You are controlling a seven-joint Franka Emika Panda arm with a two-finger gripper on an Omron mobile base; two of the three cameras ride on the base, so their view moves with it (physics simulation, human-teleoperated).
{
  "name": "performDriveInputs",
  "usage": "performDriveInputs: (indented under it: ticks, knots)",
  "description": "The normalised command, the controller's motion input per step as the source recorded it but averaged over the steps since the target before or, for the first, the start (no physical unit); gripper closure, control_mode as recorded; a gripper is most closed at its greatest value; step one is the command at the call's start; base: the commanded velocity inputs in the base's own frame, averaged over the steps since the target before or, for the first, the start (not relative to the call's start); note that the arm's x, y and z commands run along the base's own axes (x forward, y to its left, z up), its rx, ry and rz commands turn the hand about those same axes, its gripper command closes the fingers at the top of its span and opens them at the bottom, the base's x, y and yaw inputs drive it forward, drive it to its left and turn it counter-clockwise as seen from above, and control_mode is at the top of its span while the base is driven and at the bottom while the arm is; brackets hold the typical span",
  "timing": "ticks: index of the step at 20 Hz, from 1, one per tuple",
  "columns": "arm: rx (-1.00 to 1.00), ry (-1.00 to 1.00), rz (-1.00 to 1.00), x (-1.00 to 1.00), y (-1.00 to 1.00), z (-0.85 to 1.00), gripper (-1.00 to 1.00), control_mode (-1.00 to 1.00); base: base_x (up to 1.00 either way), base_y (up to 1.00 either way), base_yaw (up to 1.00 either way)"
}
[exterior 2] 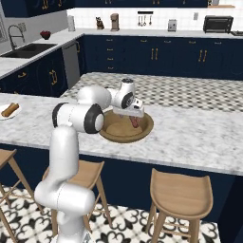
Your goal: Place one bun and one sausage from the bowl on each plate.
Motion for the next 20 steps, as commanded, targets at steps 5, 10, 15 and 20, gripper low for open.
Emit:
performDriveInputs:
  ticks: [5, 10, 15, 20]
  knots:
    - [-0.04, 0.00, 0.18, 0.33, -0.05, -0.17, -1.00, -1.00, 0.00, 0.00, 0.00]
    - [-0.07, 0.00, 0.19, 0.27, -0.05, -0.37, -1.00, -1.00, 0.00, 0.00, 0.00]
    - [-0.01, 0.00, 0.10, 0.30, -0.07, -0.30, -1.00, -1.00, 0.00, 0.00, 0.00]
    - [0.00, 0.00, 0.00, 0.16, -0.09, -0.08, -1.00, -1.00, 0.00, 0.00, 0.00]
